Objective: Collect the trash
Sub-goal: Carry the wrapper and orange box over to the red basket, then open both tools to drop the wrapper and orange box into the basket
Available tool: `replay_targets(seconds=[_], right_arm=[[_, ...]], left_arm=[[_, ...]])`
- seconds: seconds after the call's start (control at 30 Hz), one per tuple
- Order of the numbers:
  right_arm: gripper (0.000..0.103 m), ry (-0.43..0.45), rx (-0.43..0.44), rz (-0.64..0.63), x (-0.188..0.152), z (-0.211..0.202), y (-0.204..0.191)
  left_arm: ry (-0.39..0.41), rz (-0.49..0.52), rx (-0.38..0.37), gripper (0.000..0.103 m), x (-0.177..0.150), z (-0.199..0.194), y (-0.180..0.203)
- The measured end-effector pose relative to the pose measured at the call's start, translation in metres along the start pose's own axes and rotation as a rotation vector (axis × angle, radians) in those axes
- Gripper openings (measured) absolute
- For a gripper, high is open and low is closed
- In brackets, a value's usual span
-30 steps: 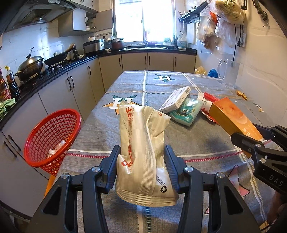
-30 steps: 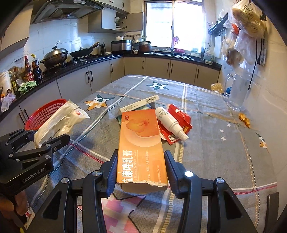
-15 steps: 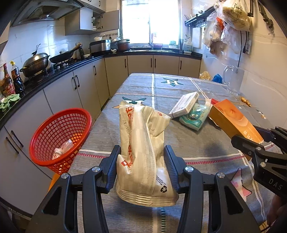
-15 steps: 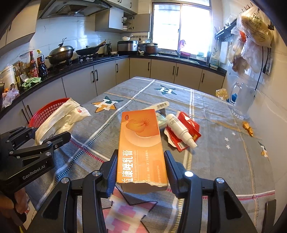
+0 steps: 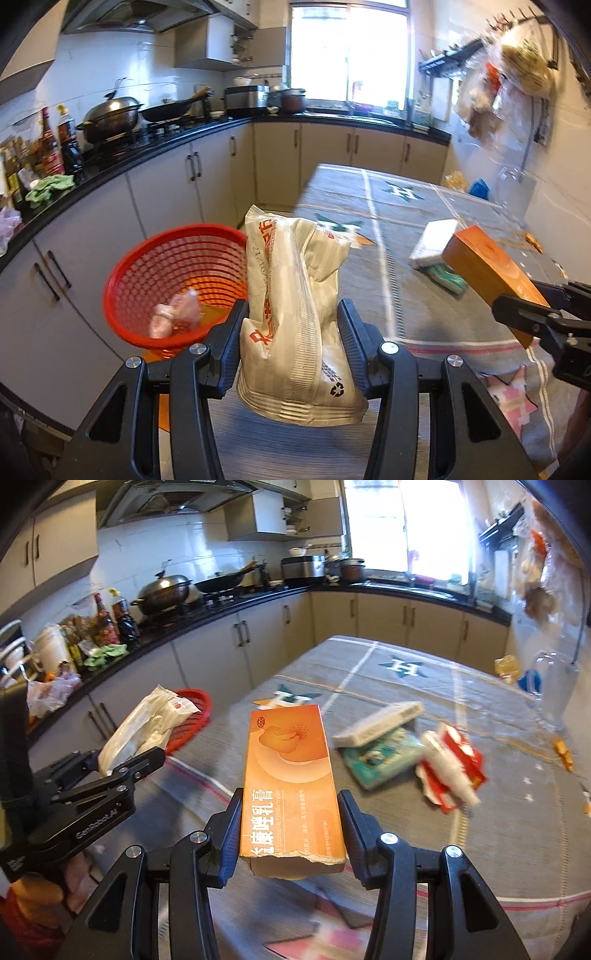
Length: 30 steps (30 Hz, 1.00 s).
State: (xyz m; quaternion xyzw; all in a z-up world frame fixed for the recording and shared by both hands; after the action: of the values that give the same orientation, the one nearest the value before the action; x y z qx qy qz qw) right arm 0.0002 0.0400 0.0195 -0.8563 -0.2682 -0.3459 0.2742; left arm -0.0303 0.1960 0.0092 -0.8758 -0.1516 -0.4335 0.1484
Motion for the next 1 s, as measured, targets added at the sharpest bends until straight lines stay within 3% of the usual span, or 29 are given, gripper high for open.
replay_targets(seconds=[0.2,0.53,1.0], right_arm=[[0.053,-0.027,0.107,0.010,0.017,0.024,-0.026],[0.053,-0.109,0.267,0.043,0.039,0.082,-0.069],[0.053,-0.195,0.378,0.115,0.070,0.174,-0.108]], left_arm=[[-0.014,-0.066,0.056,0.048,0.005,0.012,-0.047],[-0.121,-0.153,0.074,0.048,0.001,0.058,-0.102],[-0.178,-0.155,0.107,0.048,0.002,0.104,-0.129]])
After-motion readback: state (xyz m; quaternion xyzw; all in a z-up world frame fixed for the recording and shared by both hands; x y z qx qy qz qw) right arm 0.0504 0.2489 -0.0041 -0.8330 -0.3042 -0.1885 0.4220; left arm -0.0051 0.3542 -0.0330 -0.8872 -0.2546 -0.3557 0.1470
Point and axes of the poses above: each gripper's, at about its wrist camera, not at the fingertips, and z roughly the way its jaws point, y to its right, x to its top, the point moved 10 cm from there along z, roughly the way its jaws point, and after that the axes turned 14 degrees about x, right-handed, at the moved point
